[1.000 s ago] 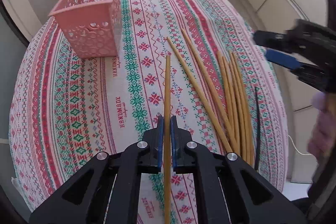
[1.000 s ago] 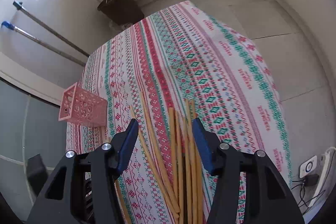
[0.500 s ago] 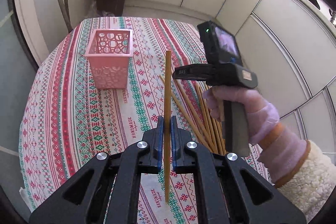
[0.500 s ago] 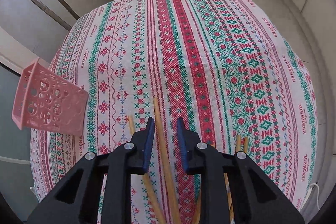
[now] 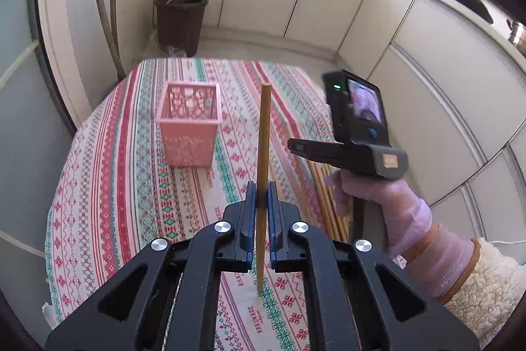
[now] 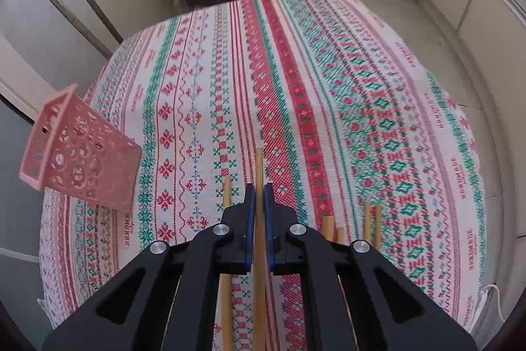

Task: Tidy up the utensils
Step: 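Lift the chopstick with the left tool and carry it over the pink holder, then open the left tool to drop the chopstick into the pink holder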

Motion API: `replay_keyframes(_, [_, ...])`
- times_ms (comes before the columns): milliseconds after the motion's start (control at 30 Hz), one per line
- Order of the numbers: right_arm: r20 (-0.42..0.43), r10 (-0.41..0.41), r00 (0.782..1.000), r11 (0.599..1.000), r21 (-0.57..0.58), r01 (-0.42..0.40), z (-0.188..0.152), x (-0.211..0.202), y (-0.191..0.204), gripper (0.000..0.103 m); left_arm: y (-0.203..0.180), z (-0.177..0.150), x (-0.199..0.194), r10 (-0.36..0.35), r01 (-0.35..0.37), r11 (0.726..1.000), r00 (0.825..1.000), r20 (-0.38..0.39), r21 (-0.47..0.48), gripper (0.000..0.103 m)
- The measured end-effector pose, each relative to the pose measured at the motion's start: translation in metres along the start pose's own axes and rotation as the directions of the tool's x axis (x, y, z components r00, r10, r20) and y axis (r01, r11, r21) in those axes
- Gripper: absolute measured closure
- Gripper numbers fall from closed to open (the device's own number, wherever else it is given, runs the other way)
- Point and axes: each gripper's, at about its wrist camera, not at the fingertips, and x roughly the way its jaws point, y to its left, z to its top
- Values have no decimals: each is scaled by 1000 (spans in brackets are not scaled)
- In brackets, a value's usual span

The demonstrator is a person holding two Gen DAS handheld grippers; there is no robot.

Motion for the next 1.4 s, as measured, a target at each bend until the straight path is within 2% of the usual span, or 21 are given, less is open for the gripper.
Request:
replay_keyframes(167, [105, 34, 994, 999, 1, -35, -6, -73, -13, 97, -1, 8, -21, -36, 37, 999, 997, 73, -8, 97])
replay_keyframes(300, [200, 78, 977, 997, 6, -81, -4, -128, -15, 97, -1, 24, -40, -44, 47, 999, 987, 153, -15, 97])
replay_keyframes(433, [310, 145, 940, 988, 10, -156, 1, -183, -13, 97, 3, 56, -67, -35, 48, 998, 966, 256, -44, 97])
replay_keyframes(533, [392, 203, 897, 974, 15, -227, 14, -214, -7, 97, 11, 77, -81, -7, 31, 997, 950, 312, -70, 97])
replay_keyframes(700, [463, 294, 836, 933, 51, -356, 39, -234, 0, 97, 34, 113, -88, 68, -13, 990, 918, 390, -143, 97])
replay_keyframes(833, [485, 328, 810, 910, 68, -409, 55, -233, 7, 97, 55, 128, -72, 103, -21, 978, 913, 394, -207, 97])
replay_keyframes(933, [477, 334, 813, 906, 76, -416, 63, -222, 13, 97, 69, 132, -51, 129, -43, 971, 921, 368, -234, 97])
replay_keyframes(967, [471, 331, 818, 907, 79, -413, 66, -218, 16, 97, 73, 132, -39, 121, -43, 972, 933, 338, -230, 96])
replay_keyframes(1000, [462, 331, 823, 908, 82, -411, 68, -213, 17, 97, 77, 132, -27, 120, -51, 972, 946, 300, -230, 90])
replay_keyframes(1033, [453, 331, 828, 907, 89, -411, 71, -207, 19, 97, 82, 130, -19, 129, -58, 966, 952, 276, -250, 78])
replay_keyframes(1067, [447, 331, 831, 906, 94, -412, 73, -203, 21, 97, 87, 128, -16, 133, -58, 961, 954, 270, -271, 75])
replay_keyframes(1167, [441, 324, 837, 910, 97, -403, 76, -194, 25, 97, 104, 125, -24, 131, -28, 942, 948, 289, -335, 67])
replay_keyframes(1233, [439, 322, 839, 910, 101, -402, 77, -189, 28, 97, 111, 123, -36, 140, -16, 932, 937, 319, -363, 57])
replay_keyframes(1300, [438, 314, 842, 914, 100, -393, 77, -184, 33, 97, 116, 119, -49, 154, -15, 926, 927, 341, -377, 54])
replay_keyframes(1400, [442, 293, 848, 924, 97, -369, 78, -177, 41, 97, 123, 114, -60, 167, -20, 920, 924, 344, -392, 51])
